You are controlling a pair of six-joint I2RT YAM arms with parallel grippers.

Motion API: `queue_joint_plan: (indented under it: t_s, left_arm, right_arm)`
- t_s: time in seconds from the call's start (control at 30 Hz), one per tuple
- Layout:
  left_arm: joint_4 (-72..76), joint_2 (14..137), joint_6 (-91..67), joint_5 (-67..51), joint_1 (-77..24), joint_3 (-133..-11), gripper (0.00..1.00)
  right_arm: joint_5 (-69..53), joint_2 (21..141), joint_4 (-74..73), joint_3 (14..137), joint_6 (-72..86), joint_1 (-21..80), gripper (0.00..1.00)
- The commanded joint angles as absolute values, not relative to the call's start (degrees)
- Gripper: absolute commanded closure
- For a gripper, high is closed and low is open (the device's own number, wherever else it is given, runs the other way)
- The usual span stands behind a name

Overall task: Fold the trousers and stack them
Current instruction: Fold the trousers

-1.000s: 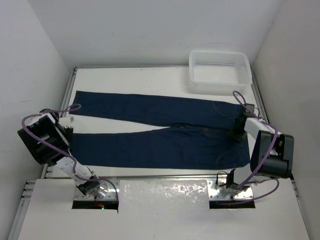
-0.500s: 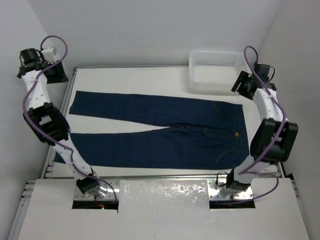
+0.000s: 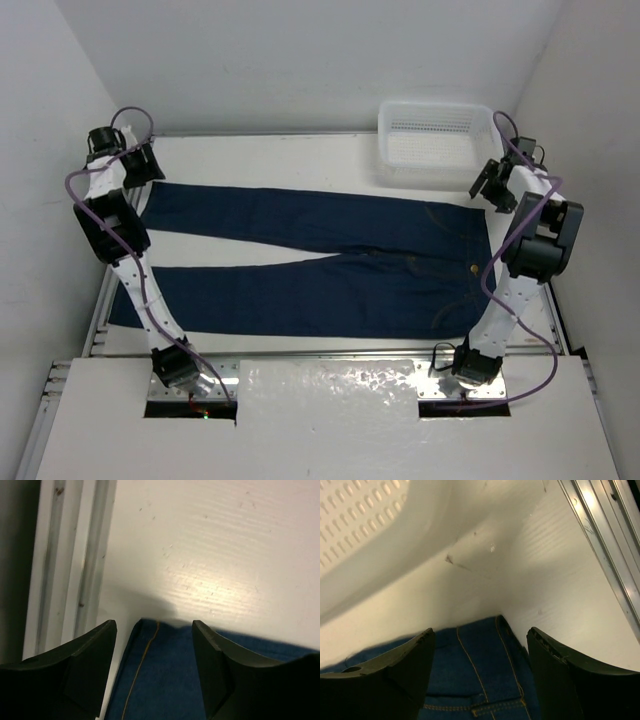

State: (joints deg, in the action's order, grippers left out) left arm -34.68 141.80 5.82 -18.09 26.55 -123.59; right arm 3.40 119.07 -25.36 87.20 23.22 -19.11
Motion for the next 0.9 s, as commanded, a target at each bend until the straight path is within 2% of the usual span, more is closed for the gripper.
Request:
queue_joint_plan:
  t_s: [0.0,0.2,0.43,0.6,0.67,0.87]
  left_arm:
    - [-28.6,143.3,3.3,-17.8,25.0,-127.3,0.4]
    - [-23.3,145.8,0.8,-18.5,24.5,-123.8,0.4]
    - [-23.8,147.9,1.1,-16.7,24.0,-124.7,0.42]
    - [-26.6,146.0,2.5,-20.7,23.9,-122.4,0.67]
    - [-27.2,144.7,3.1,-22.1,23.8,-120.0,0.69]
    - [-29.9,142.2,4.9,-22.9,23.9,-118.9,0.64]
  right_arm:
    - [3.5,120.6,-24.3,91.0,23.4,-18.6,0.28]
    - [2.4,125.1,-24.4,92.5,22.4,-18.3,0.27]
    - [4.9,126.6,-26.4,92.6,21.2,-17.3,0.26]
    - [5.8,126.5,-27.2,91.8,19.6,-17.3,0.27]
    - [5.6,126.0,-26.2,90.6,19.3,-17.3,0.27]
    - [4.5,123.5,-24.7,88.2,18.5,-17.3,0.29]
